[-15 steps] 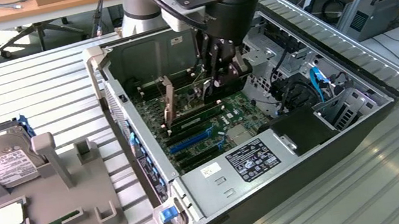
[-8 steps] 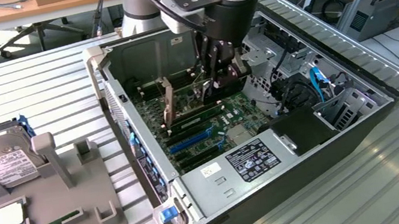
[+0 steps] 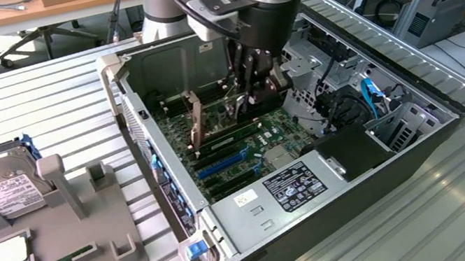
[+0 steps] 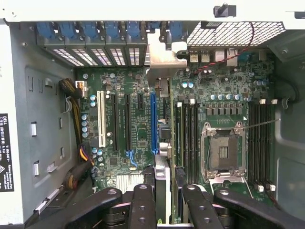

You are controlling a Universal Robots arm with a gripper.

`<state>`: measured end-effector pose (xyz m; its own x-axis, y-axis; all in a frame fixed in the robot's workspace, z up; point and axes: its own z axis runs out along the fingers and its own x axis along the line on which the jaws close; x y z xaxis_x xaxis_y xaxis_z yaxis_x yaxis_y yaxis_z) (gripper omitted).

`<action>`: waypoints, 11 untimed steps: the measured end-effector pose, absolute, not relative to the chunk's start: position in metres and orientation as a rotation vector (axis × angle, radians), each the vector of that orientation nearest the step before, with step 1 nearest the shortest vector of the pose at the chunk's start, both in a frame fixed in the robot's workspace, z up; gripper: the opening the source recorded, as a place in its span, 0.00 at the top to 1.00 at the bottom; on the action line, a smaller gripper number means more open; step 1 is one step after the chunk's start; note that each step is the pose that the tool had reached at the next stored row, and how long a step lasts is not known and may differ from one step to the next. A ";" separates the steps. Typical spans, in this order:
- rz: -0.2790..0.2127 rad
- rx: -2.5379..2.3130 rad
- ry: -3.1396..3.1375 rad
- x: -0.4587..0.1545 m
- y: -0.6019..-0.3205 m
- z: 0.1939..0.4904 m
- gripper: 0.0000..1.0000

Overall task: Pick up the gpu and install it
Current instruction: 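Insert the gpu into the slot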

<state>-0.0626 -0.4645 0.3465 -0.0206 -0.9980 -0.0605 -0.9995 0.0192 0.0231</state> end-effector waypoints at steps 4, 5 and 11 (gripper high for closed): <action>0.092 -2.179 2.223 -0.063 -0.465 0.346 0.73; 0.092 -2.179 2.223 -0.063 -0.465 0.339 0.73; 0.092 -2.179 2.223 -0.063 -0.465 0.334 0.73</action>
